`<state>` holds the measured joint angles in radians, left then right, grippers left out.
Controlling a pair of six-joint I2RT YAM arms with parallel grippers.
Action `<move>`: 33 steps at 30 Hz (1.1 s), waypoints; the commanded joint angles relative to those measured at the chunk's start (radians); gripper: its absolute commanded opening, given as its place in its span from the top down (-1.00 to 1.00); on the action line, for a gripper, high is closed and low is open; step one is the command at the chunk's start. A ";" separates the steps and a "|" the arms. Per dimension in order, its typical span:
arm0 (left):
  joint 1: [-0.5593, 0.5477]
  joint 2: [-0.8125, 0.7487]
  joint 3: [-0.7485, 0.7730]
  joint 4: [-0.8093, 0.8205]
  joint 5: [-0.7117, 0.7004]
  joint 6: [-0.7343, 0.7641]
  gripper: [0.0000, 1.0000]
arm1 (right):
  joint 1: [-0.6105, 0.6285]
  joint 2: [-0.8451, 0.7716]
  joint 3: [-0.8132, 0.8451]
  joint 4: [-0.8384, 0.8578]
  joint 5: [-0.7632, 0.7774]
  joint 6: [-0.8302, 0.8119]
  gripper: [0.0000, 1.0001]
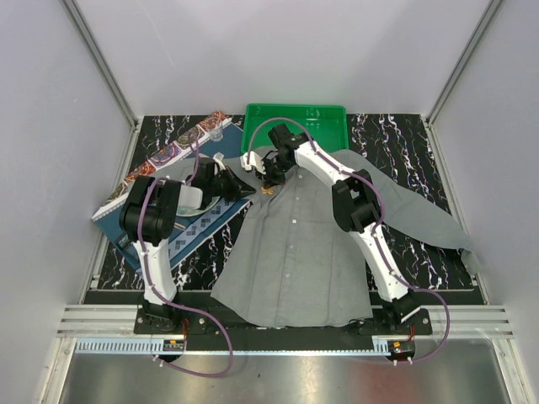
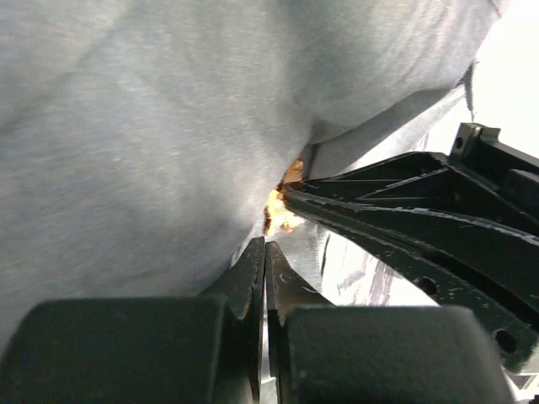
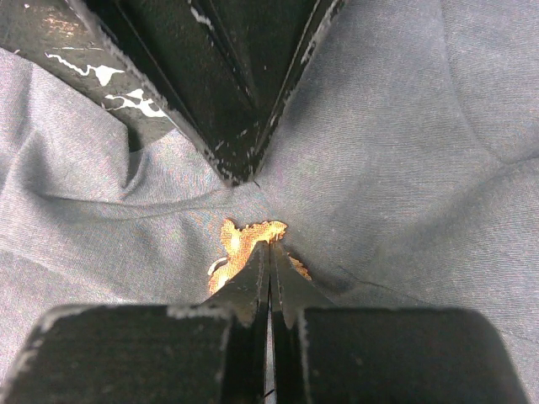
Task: Pin the brooch onto the clothing
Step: Pin the brooch onto the flattened clothing.
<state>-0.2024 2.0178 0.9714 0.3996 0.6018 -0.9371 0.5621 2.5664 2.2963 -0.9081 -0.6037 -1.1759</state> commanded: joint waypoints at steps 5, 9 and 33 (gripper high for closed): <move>-0.034 0.027 0.024 0.136 0.007 -0.077 1.00 | 0.007 0.038 -0.005 -0.002 0.073 -0.014 1.00; -0.049 0.041 0.050 0.076 -0.014 -0.072 1.00 | 0.005 0.041 0.005 -0.003 0.068 -0.013 1.00; -0.054 0.081 0.136 -0.261 -0.155 0.009 1.00 | 0.005 0.020 -0.021 0.005 0.137 -0.088 1.00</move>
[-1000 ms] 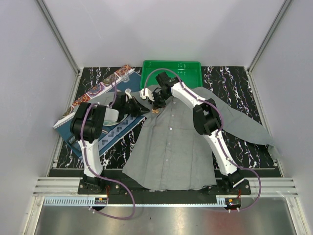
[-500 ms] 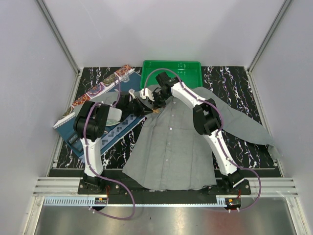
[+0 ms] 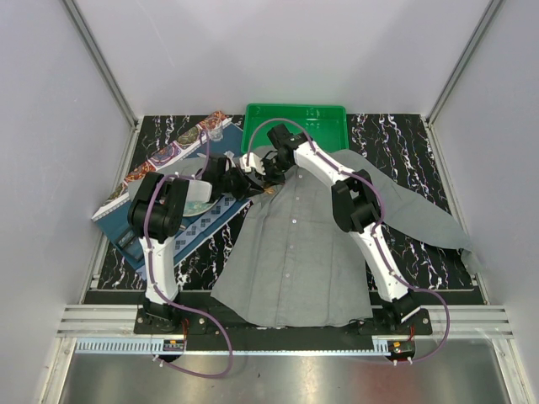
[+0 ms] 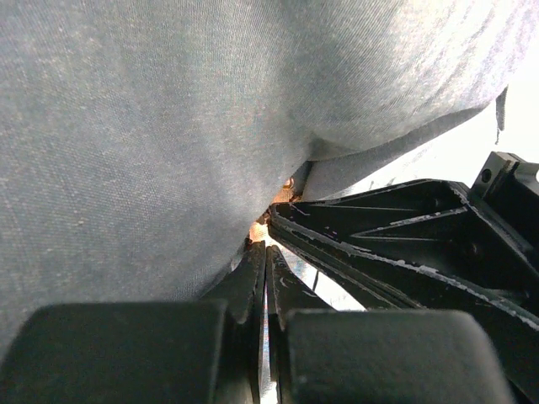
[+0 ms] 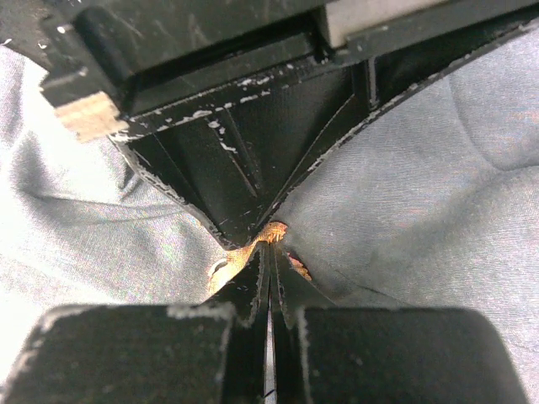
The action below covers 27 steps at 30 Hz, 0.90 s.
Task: Pin the brooch onto the clothing
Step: Pin the brooch onto the flattened clothing.
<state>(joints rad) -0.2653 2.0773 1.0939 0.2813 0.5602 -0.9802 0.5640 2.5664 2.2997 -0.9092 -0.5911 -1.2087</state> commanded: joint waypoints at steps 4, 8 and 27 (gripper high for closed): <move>0.012 0.017 0.026 -0.182 -0.128 0.075 1.00 | 0.005 0.021 -0.028 -0.006 0.158 -0.074 1.00; 0.012 0.018 0.040 -0.202 -0.135 0.086 1.00 | 0.004 0.038 -0.010 0.016 0.171 -0.007 1.00; 0.011 0.021 0.061 -0.248 -0.148 0.097 1.00 | -0.007 -0.025 -0.086 0.233 0.183 0.147 0.88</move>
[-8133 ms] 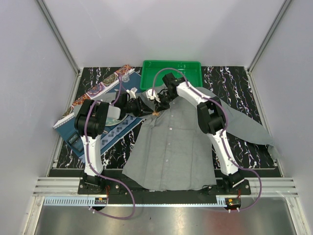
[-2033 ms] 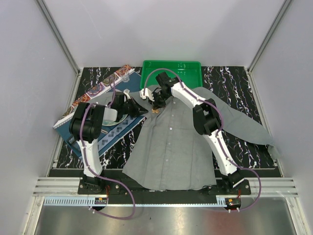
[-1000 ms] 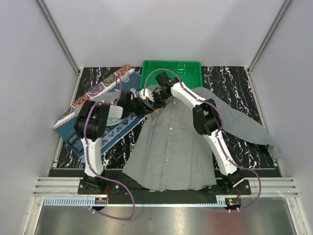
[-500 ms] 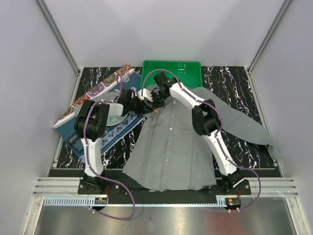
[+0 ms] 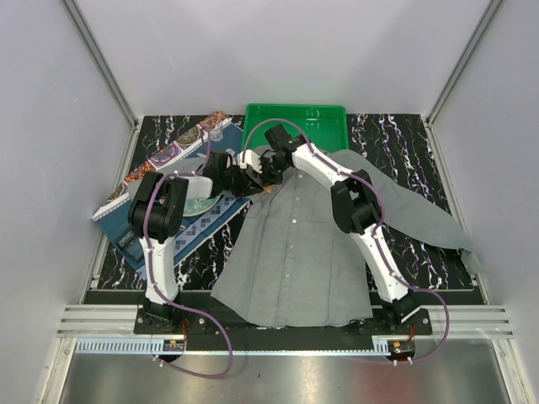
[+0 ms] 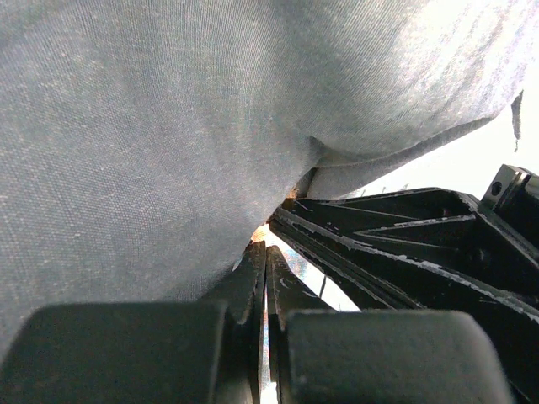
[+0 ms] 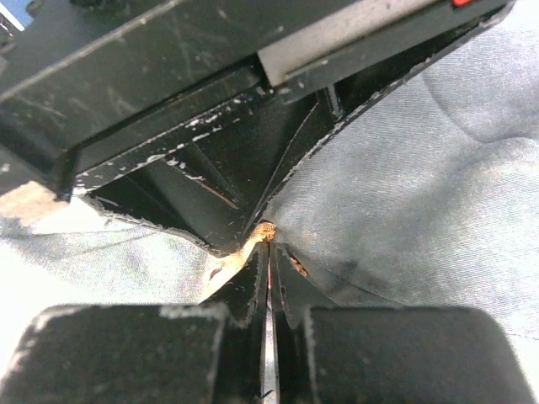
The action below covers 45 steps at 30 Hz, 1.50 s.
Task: Pin the brooch onto the clothing
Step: Pin the brooch onto the flattened clothing.
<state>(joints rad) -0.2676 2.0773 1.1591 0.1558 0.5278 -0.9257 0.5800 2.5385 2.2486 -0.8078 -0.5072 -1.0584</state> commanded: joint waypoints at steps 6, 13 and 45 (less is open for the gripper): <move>0.013 0.023 -0.002 -0.128 -0.117 0.048 1.00 | -0.026 -0.044 -0.092 0.165 0.053 -0.009 0.58; 0.013 0.021 0.001 -0.130 -0.115 0.057 1.00 | -0.031 -0.064 -0.103 0.167 0.032 -0.011 0.37; 0.010 0.020 0.005 -0.136 -0.123 0.085 1.00 | -0.063 -0.138 -0.086 0.130 -0.154 0.014 0.26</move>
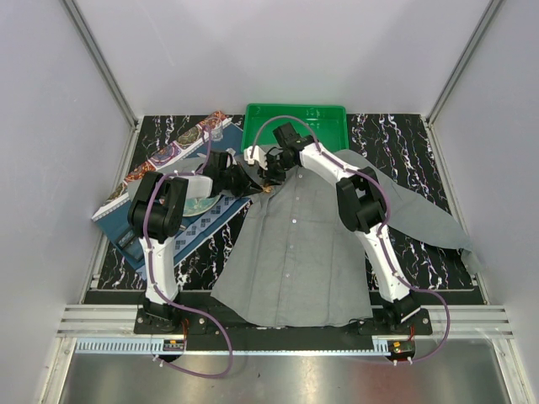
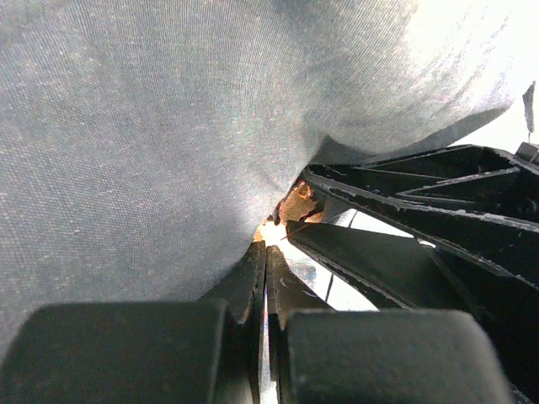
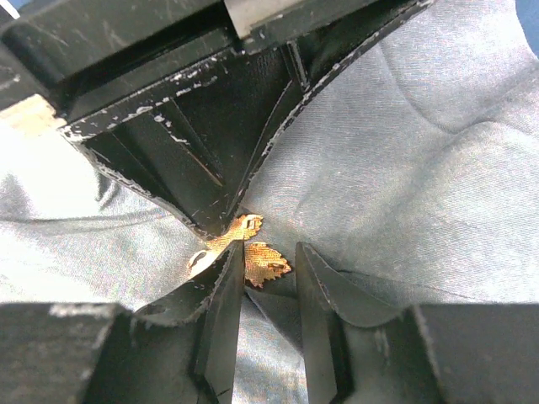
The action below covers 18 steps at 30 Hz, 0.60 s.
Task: Pin the brooch onto the clothing
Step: Pin the brooch onto the flattened clothing.
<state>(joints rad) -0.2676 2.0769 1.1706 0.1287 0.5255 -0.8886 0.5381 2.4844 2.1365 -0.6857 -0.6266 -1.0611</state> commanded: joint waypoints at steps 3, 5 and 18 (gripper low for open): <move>0.010 0.018 -0.006 -0.109 -0.122 0.050 1.00 | -0.021 -0.088 0.025 0.002 -0.051 0.010 0.41; 0.010 0.018 -0.005 -0.110 -0.124 0.051 1.00 | -0.021 -0.093 0.023 -0.005 -0.058 0.000 0.62; 0.007 0.017 -0.003 -0.110 -0.124 0.059 1.00 | -0.021 -0.073 0.020 -0.097 -0.067 -0.120 1.00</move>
<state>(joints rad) -0.2680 2.0769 1.1721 0.1287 0.5220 -0.8795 0.5312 2.4786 2.1368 -0.7425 -0.6903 -1.1267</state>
